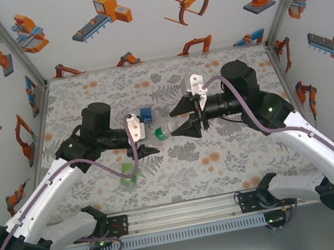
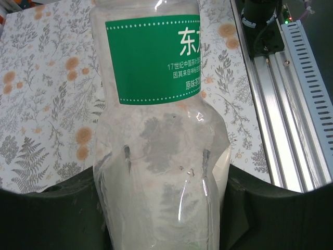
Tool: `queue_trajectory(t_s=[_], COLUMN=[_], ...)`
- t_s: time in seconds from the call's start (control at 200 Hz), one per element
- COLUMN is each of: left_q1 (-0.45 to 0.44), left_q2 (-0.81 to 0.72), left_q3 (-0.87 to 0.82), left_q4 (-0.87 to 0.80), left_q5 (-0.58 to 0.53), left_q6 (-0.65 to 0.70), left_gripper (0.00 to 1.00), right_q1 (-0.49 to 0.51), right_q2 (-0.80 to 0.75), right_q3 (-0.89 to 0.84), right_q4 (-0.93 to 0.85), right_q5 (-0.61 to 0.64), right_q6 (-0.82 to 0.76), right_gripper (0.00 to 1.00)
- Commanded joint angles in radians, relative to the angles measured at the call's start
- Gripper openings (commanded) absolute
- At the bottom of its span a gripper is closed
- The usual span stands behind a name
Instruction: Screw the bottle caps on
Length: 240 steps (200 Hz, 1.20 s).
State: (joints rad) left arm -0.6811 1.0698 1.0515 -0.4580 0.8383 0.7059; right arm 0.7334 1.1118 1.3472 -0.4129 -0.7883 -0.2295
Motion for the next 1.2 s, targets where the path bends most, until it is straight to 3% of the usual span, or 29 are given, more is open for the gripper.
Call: queue_trajectory(t_s=[0.0, 0.17, 0.991, 1.197], left_q1=[-0.006, -0.006, -0.006, -0.005], left_q2=[-0.01, -0.009, -0.009, 0.002], left_q3=[0.032, 0.03, 0.022, 0.027], left_q4=[-0.013, -0.01, 0.007, 0.017], left_q5=[0.027, 0.021, -0.014, -0.011], left_q6=[-0.013, -0.01, 0.003, 0.003], left_gripper=[0.0, 0.0, 0.0, 0.0], right_q1=[-0.003, -0.003, -0.003, -0.003], right_q2=[0.006, 0.01, 0.017, 0.009], right_q3=[-0.008, -0.006, -0.007, -0.012], right_q4=[0.025, 0.022, -0.011, -0.018], right_q5=[-0.023, -0.029, -0.058, -0.042], right_q6=[-0.015, -0.013, 0.002, 0.001], right_gripper=[0.52, 0.46, 0.49, 0.43])
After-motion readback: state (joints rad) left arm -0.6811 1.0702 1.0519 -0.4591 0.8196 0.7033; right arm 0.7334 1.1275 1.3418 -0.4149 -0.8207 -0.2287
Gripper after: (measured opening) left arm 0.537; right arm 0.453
